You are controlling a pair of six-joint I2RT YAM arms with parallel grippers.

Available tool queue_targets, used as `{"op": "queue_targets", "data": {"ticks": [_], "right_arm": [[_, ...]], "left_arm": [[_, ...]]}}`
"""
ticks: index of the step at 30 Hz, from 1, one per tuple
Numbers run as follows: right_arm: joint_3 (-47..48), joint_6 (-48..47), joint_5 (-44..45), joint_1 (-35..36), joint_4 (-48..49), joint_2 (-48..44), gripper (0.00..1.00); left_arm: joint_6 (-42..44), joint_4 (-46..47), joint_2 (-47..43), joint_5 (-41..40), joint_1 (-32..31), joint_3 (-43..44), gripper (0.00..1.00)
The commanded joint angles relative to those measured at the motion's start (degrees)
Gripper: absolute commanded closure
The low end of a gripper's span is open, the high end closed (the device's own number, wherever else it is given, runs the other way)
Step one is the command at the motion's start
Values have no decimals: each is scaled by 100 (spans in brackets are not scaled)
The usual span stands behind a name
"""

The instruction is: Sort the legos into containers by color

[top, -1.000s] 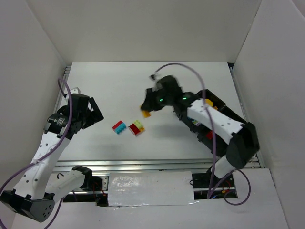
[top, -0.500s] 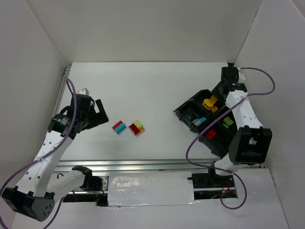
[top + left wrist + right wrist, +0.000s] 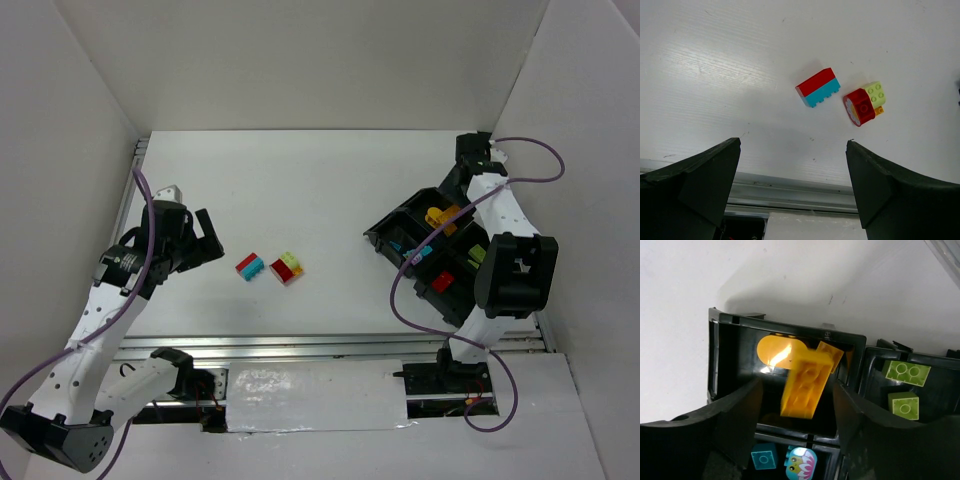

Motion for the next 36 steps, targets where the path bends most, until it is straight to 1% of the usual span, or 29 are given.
{"op": "queue_targets", "data": {"ticks": [1, 2, 6, 8, 9, 10, 11, 12, 13, 14, 15, 16, 17, 18, 20, 21, 22, 24, 25, 27, 29, 33, 36], "right_arm": [[349, -63, 84, -19, -43, 42, 32], [402, -72, 58, -36, -78, 77, 29], [648, -247, -144, 7, -149, 60, 25], [832, -326, -310, 226, -262, -11, 25], [894, -509, -425, 366, -272, -63, 25], [955, -598, -496, 829, -272, -203, 25], [956, -686, -548, 1094, -281, -300, 25], [878, -983, -801, 1376, -168, -397, 25], [825, -1090, -908, 1944, -106, -572, 25], [763, -1178, -1040, 2211, 34, -643, 26], [606, -1345, -1459, 2466, 105, -696, 26], [535, -1372, -1663, 2703, 184, -749, 27], [473, -1442, -1848, 3167, 263, -740, 28], [368, -1486, -2032, 3406, 308, -732, 29], [271, -1478, -1974, 3898, 430, -635, 31], [227, -1495, -1955, 4327, 466, -574, 32], [227, -1504, -1938, 4523, 484, -408, 36], [410, -1356, -1640, 4979, 318, -135, 39], [498, -1251, -1300, 5095, 212, 162, 43], [674, -855, -1007, 5306, -69, 436, 48], [623, -679, -1067, 5395, 9, 639, 52], [411, -696, -1147, 5684, 203, 911, 53], [315, -670, -1094, 5729, 220, 1044, 53]], "left_arm": [[126, 42, -33, -72, 35, 139, 1], [126, 51, -15, -63, 43, 139, 0], [91, 60, 29, -63, 35, 148, 0], [56, 60, 38, -107, 35, 148, 1], [21, 60, 46, -124, 35, 148, 0], [-14, 60, 64, -185, 43, 131, 1], [-40, 60, 73, -221, 35, 130, 1], [-119, 60, 99, -265, 35, 113, 0], [-163, 60, 117, -335, 43, 104, 0], [-198, 60, 125, -370, 35, 104, 0], [-277, 51, 134, -388, 35, 121, 0], [-313, 42, 143, -414, 35, 122, 1], [-348, 68, 143, -406, 35, 122, 1], [-348, 77, 143, -397, 43, 122, 0], [-340, 95, 143, -379, 43, 130, 1], [-339, 95, 152, -371, 43, 130, 1], [-322, 95, 161, -371, 43, 122, 1], [-287, 103, 169, -318, 43, 87, 1], [-278, 103, 169, -309, 43, 69, 0], [-287, 95, 152, -292, 43, 8, 0], [-322, 103, 117, -274, 43, -71, 1], [-339, 174, -6, -160, 43, -221, 0], [-331, 191, 2, -133, 43, -265, 1]]}}
